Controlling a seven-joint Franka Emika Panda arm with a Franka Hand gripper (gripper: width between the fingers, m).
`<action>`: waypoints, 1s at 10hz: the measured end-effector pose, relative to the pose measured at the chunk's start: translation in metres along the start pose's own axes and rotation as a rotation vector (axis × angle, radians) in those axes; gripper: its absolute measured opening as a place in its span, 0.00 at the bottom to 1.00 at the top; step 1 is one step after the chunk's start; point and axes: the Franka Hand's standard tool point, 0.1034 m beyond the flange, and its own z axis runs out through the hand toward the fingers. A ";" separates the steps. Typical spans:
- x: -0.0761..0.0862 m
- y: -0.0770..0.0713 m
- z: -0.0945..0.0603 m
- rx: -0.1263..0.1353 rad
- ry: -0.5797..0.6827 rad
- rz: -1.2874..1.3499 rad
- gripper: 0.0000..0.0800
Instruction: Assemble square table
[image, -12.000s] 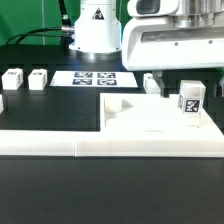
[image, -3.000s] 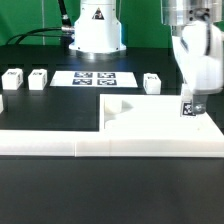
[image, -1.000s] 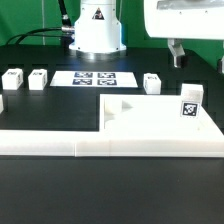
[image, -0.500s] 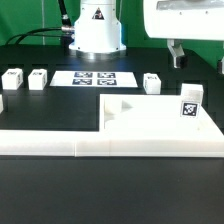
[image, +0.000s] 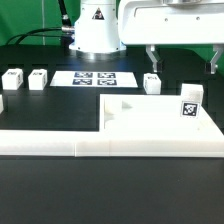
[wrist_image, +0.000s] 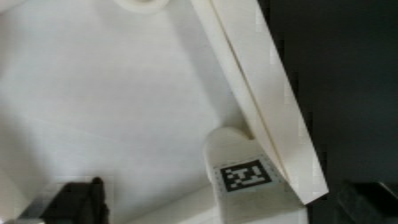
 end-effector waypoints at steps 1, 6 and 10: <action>0.000 0.000 0.000 -0.002 0.001 -0.080 0.81; -0.051 0.036 0.022 -0.069 -0.036 -0.415 0.81; -0.056 0.039 0.024 -0.070 -0.021 -0.386 0.81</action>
Offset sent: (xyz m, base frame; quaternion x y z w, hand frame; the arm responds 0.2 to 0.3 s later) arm -0.0530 -0.0003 -0.0301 -0.0118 -0.0211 -0.2334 0.9721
